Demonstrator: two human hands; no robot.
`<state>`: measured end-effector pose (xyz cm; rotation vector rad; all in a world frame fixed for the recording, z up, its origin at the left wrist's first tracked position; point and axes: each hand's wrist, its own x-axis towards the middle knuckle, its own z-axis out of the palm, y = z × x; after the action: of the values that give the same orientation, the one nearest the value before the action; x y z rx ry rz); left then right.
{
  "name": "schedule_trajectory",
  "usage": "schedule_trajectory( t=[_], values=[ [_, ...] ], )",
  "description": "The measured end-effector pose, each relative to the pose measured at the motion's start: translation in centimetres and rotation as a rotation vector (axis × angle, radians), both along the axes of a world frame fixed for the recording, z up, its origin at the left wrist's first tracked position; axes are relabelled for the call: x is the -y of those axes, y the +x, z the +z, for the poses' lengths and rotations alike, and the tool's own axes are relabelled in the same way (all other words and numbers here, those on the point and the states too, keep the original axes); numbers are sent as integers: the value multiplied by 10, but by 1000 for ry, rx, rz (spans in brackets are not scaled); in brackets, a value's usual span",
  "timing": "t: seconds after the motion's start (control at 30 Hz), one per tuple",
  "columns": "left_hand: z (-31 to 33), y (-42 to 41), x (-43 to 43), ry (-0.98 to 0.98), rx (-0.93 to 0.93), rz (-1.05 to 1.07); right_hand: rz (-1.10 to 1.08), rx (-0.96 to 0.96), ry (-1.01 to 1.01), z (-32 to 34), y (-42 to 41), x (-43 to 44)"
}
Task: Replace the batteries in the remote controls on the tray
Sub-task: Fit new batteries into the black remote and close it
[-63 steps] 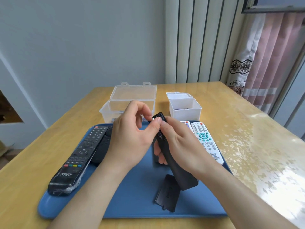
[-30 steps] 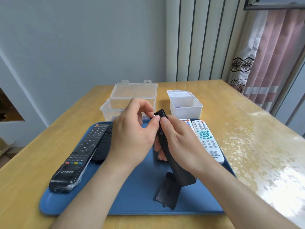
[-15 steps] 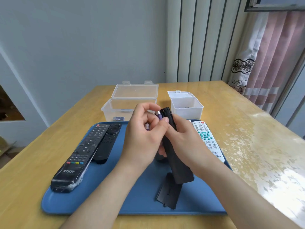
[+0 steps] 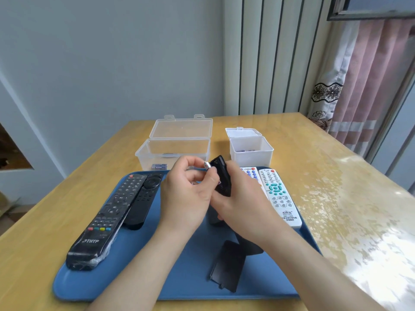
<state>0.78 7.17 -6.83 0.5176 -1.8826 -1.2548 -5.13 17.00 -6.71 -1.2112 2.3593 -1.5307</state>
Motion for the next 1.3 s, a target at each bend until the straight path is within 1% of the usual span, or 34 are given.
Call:
schedule_trajectory(
  t=[0.07,0.1,0.17,0.23,0.27,0.33,0.37,0.43,0.5,0.63,0.73,0.83,0.97,1.03,1.1,1.17,1.23,1.3],
  values=[
    [1,0,-1,-5,32,25,-11,-27,37,1,2,-1],
    [3,-1,-1,56,29,11,-8,-33,44,1,2,-1],
    [8,-1,0,312,-19,-46,16,39,24,4,-1,-3],
    [14,0,5,583,-49,-116,56,226,-51,9,-2,-6],
    [16,1,9,668,-55,-148,78,355,-108,12,-2,-7],
    [18,0,16,768,-52,-202,90,597,-207,18,-4,-9],
    [20,-2,18,784,-37,-225,76,686,-244,22,-8,-10],
    [25,-9,19,752,20,-250,38,786,-304,31,-20,-13],
    [34,-21,20,674,62,-289,-8,804,-344,41,-39,-16],
    [50,-67,22,461,115,-386,-116,741,-386,57,-77,-22],
    [57,-118,24,205,170,-356,-185,663,-381,63,-103,-22],
    [56,-161,22,51,233,-338,-244,575,-356,65,-124,-17],
    [46,-183,24,43,311,-384,-293,470,-247,60,-146,-11],
    [44,-180,32,52,269,-342,-297,427,-165,56,-153,-5],
    [49,-167,49,73,194,-259,-269,374,-89,53,-157,5],
    [57,-148,73,70,170,-214,-213,308,-9,52,-158,18],
    [62,-127,100,26,230,-199,-124,226,78,55,-153,34],
    [64,-102,132,-59,374,-174,-23,138,160,57,-145,58]
  ],
)
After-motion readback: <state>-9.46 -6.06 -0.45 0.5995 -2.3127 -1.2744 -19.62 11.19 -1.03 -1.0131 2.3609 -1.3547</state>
